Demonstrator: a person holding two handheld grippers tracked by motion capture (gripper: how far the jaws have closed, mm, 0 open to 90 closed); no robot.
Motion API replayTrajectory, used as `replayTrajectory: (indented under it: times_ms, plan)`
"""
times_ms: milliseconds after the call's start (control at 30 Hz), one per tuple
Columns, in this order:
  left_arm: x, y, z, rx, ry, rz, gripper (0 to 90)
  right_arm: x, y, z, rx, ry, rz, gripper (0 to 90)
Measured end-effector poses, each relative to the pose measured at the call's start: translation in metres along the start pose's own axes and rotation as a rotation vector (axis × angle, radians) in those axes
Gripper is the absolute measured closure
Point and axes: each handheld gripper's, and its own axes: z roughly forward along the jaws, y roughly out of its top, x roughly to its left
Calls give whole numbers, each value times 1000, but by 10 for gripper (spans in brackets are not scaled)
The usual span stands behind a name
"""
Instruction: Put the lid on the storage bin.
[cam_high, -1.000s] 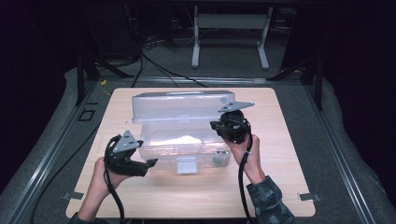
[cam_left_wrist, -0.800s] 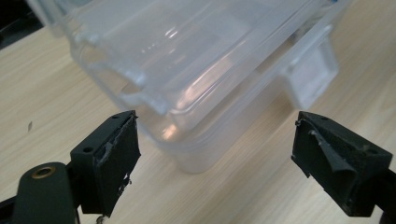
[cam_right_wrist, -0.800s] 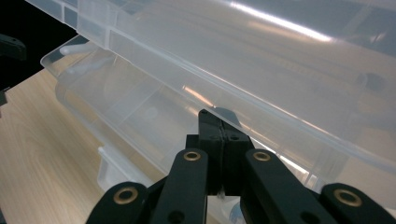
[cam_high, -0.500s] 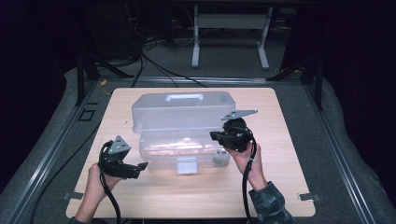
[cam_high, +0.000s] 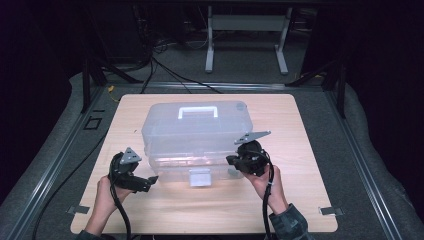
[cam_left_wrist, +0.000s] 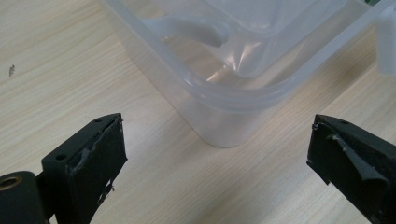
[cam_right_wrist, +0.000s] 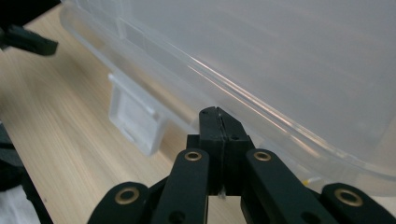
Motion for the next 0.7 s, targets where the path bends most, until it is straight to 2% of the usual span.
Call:
replayTrajectory:
  times_ms: [100,167,300,367,400,433,500,600,667,700]
  plan:
    - [1,-2,-1,4,8,2,33,2,-11,7,50,16,-9,900]
    - [2,-4,-1,7,14,-6,26,4,-19,8,60,-9,-17,900]
    - [4,-10,-1,18,31,-17,9,1,-33,1,76,-30,-19,823]
    - [5,-14,0,31,53,-18,2,-4,-43,-3,61,-49,0,755]
    - [6,-17,1,40,57,-16,2,-8,-49,-4,58,-55,12,716]
    - [7,-19,2,38,60,-28,1,-13,-56,-5,53,-76,30,632]
    - [9,-22,6,48,61,-26,1,-26,-68,-7,49,-149,64,490]
    - [10,-23,10,57,58,-26,1,-49,-82,-10,19,-192,134,238]
    - [11,-23,13,60,58,-23,1,-59,-87,-10,9,-210,155,149]
    - [11,-23,14,66,54,-20,1,-62,-89,-10,10,-210,158,147]
